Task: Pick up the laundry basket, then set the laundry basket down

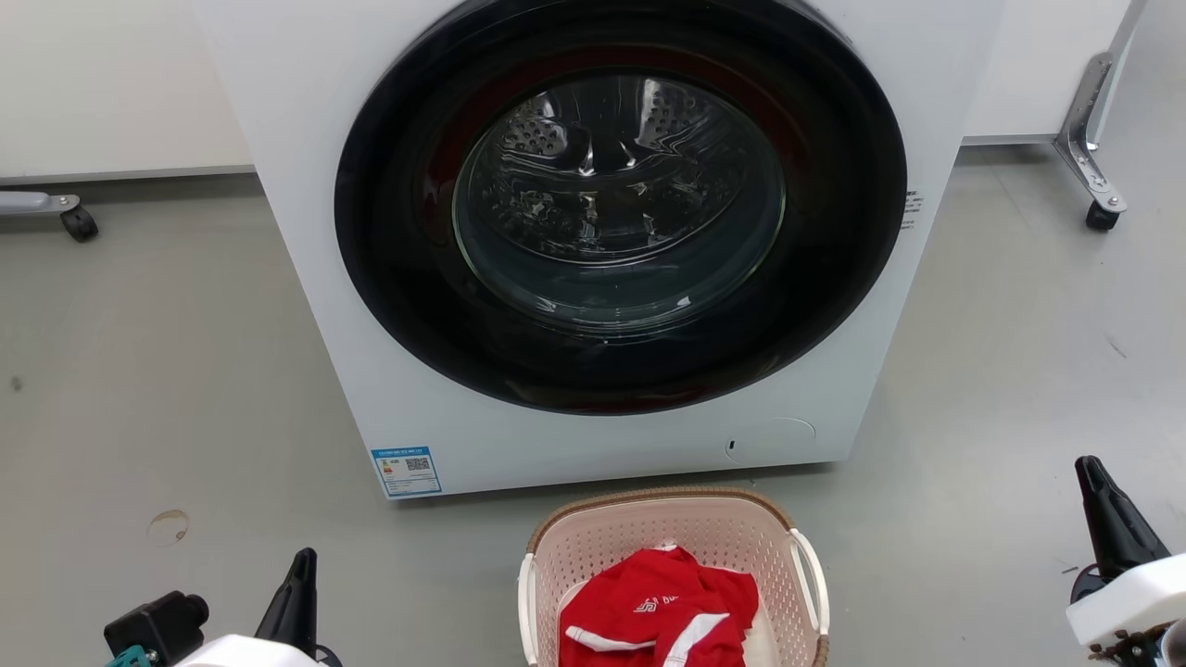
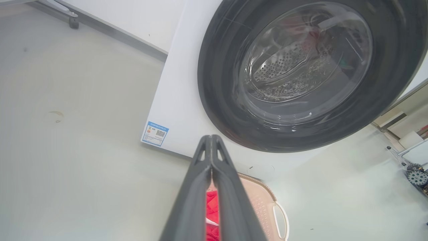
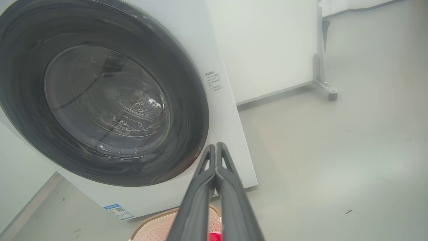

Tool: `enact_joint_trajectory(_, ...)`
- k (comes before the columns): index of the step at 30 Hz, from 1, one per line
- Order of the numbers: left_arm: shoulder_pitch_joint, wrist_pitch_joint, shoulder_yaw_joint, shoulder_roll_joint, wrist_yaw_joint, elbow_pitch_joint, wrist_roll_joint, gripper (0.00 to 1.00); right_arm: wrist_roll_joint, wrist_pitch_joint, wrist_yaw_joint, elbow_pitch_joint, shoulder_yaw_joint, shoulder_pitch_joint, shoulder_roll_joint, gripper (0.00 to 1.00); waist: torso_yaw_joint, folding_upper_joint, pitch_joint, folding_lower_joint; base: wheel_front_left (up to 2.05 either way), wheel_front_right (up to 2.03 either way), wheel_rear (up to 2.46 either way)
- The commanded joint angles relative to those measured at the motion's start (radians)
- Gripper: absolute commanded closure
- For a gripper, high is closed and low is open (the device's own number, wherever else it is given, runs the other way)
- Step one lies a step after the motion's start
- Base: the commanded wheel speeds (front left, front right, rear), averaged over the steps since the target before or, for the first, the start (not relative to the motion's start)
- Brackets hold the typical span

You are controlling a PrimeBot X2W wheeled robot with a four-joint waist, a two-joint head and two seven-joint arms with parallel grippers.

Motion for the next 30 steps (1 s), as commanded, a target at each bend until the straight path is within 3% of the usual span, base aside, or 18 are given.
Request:
enact_joint_trajectory(1,-0.059,0.005,0.034,0.010,-0.015,-0.019,-0.031,1.00,0.037,0.009,-0.001,-0.019,-0.016,-0.053,-0.024,1.00,0.001,0.0000,0.001,-0.0002,0.00,0.00,0.00)
enact_joint_trajectory(30,-0.084,0.066,0.137,-0.057,-0.069,-0.005,-0.270,1.00,0.317,0.074,-0.002,-0.014,-0.079,-0.072,0.015,1.00,0.006,0.0000,0.019,-0.0002,0.00,0.00,0.00)
